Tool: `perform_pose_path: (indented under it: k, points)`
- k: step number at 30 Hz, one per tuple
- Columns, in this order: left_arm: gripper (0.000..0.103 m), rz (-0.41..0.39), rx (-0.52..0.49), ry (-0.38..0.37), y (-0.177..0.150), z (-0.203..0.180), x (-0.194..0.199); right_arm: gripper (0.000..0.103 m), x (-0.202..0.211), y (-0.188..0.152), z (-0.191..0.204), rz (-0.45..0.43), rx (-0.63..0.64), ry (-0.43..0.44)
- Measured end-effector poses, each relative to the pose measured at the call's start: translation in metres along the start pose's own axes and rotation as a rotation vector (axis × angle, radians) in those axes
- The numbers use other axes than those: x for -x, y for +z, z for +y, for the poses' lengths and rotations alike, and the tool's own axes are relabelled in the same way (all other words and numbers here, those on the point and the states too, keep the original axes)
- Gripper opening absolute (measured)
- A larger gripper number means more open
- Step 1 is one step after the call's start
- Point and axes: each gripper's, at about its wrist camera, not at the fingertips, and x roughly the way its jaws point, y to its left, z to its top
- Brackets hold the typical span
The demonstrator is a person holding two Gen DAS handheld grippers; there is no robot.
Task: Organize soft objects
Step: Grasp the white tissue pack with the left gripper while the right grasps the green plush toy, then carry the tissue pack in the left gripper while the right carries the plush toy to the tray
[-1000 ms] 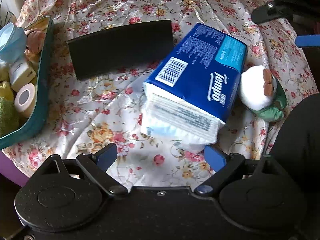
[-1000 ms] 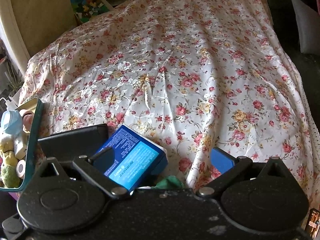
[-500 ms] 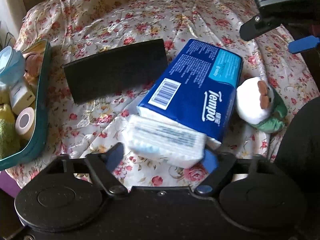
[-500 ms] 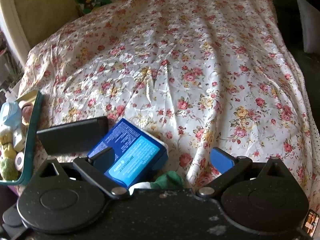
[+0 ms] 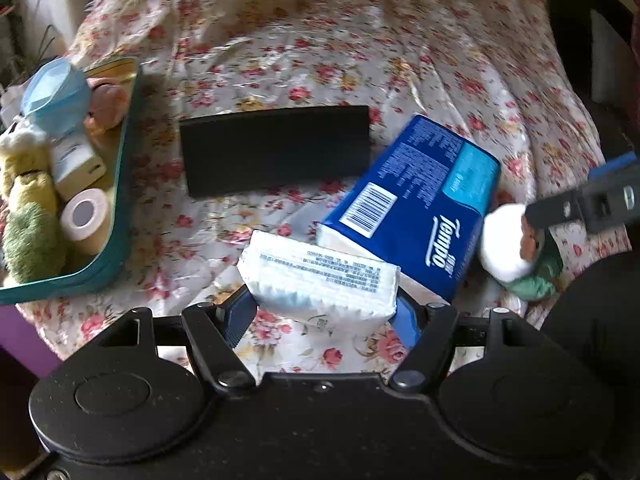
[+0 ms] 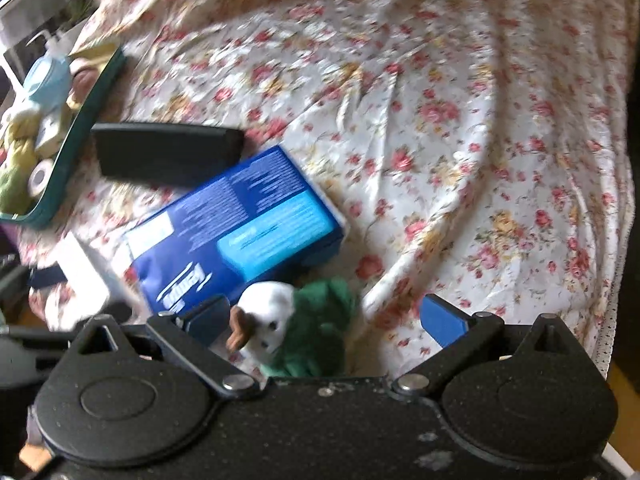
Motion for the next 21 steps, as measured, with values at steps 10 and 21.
perform_pose_path:
  k: [10, 21]
  points:
    - [0.065, 0.032, 0.120, -0.014, 0.005, 0.020, 0.010, 0.098, -0.022, 0.003, 0.028, 0.094, 0.112, -0.073]
    - [0.065, 0.029, 0.153, -0.012, 0.007, 0.025, 0.020, 0.050, -0.058, 0.019, 0.030, 0.266, 0.146, -0.058]
